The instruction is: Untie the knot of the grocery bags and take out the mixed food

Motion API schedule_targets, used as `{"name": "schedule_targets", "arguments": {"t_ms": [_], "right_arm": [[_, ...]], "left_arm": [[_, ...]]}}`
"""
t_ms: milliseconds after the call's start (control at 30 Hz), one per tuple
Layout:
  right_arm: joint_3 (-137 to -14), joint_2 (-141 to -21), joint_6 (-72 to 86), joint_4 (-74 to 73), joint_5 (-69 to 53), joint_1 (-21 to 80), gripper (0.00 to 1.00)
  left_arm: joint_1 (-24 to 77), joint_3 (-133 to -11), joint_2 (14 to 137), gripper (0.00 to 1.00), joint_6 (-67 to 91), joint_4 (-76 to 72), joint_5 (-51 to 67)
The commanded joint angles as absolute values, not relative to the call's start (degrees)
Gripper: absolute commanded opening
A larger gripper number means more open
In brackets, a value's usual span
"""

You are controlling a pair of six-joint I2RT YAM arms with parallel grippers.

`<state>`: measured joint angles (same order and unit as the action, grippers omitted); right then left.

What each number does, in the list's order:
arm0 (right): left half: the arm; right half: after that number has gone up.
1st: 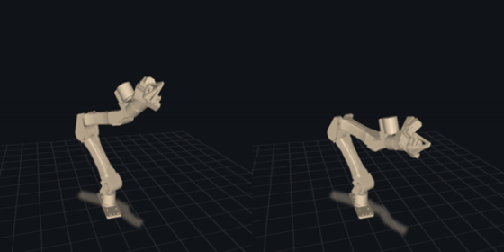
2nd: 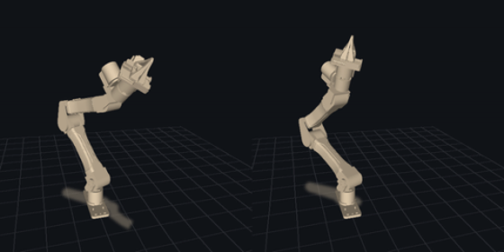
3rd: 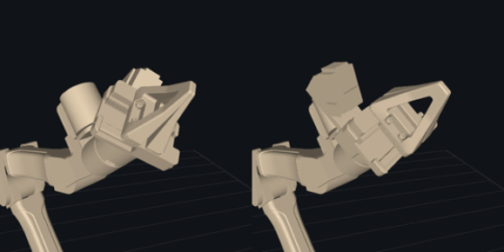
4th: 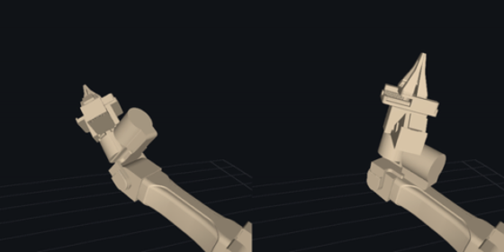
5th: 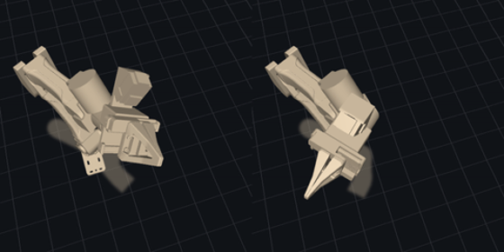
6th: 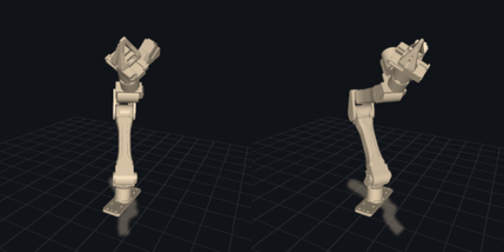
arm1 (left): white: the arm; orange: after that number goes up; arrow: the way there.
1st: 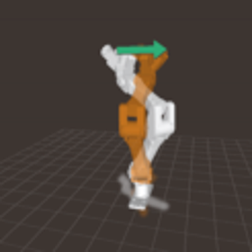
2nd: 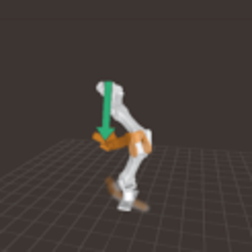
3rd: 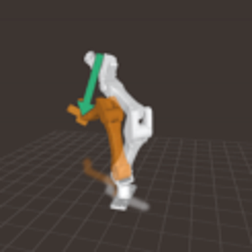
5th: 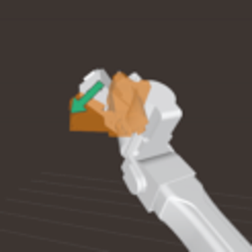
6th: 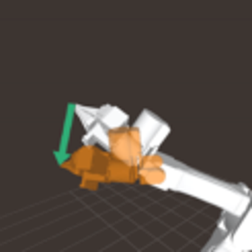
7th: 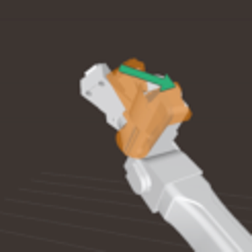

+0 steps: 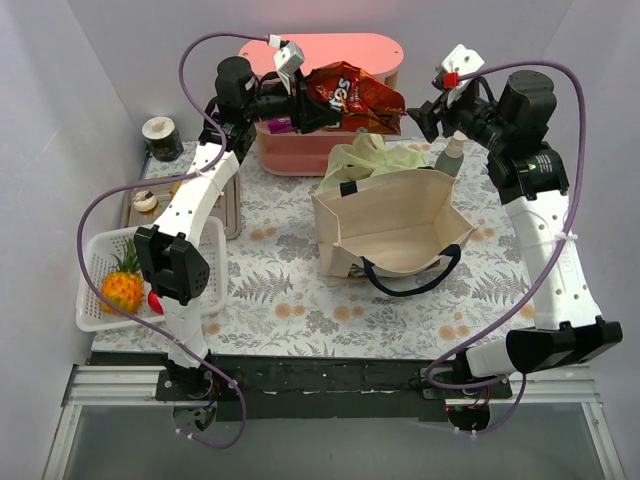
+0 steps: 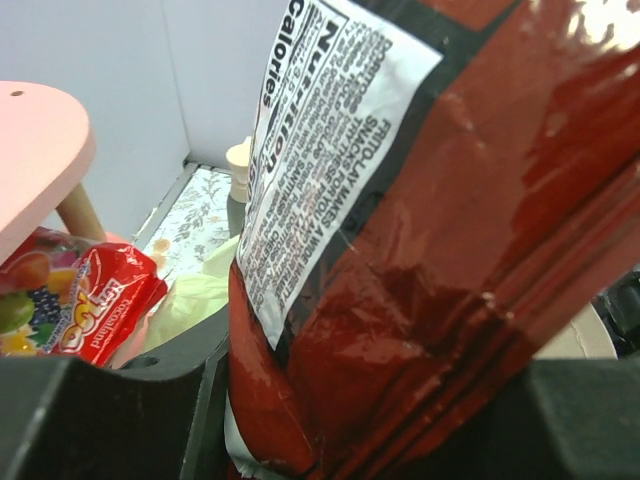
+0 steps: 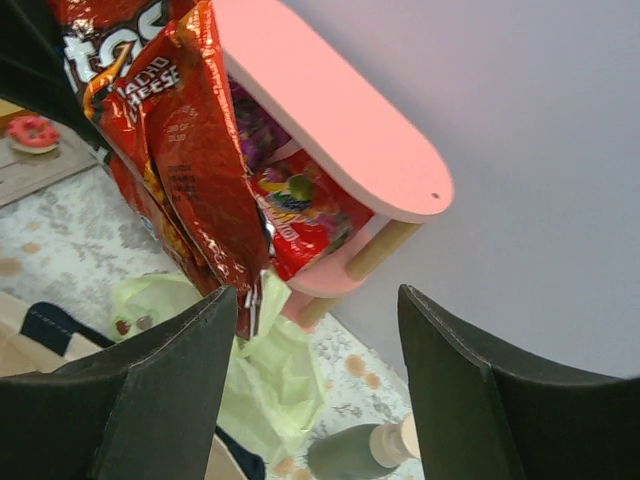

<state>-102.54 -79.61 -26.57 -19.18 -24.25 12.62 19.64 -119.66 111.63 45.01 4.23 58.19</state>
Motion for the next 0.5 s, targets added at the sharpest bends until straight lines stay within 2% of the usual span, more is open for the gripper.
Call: {"name": "schedule_targets", "arguments": {"t_ms": [0, 233, 300, 400, 433, 467], "right_arm": [[-105.2, -81.38, -24.0, -20.56, -31.98, 11.78, 0.71], [-107.23, -84.2, -22.06, -24.17, -37.09, 11.51, 0.64], [-106.88, -84.37, -22.15, -23.91, -37.0, 11.34, 0.62], [-106.96, -84.99, -22.5, -24.08, -39.19, 10.73, 0.48], [-107.22, -85.34, -22.41, -24.43, -40.07, 10.55, 0.37], [-107.49, -85.69, -22.24, -24.69, -41.99, 10.29, 0.32]], "left_arm": [[19.86, -119.01, 106.09, 0.11, 43.59, 3.87, 60.47], [19.86, -117.07, 104.94, 0.0, 42.72, 3.34, 60.47], [19.86, -116.72, 104.77, 0.0, 42.71, 2.99, 60.56], [19.86, -116.11, 104.68, 0.0, 42.45, 2.46, 60.38], [19.86, -116.02, 104.59, 0.0, 41.93, 2.72, 60.47], [19.86, -115.93, 104.5, 0.0, 40.71, 2.9, 60.56]]}}
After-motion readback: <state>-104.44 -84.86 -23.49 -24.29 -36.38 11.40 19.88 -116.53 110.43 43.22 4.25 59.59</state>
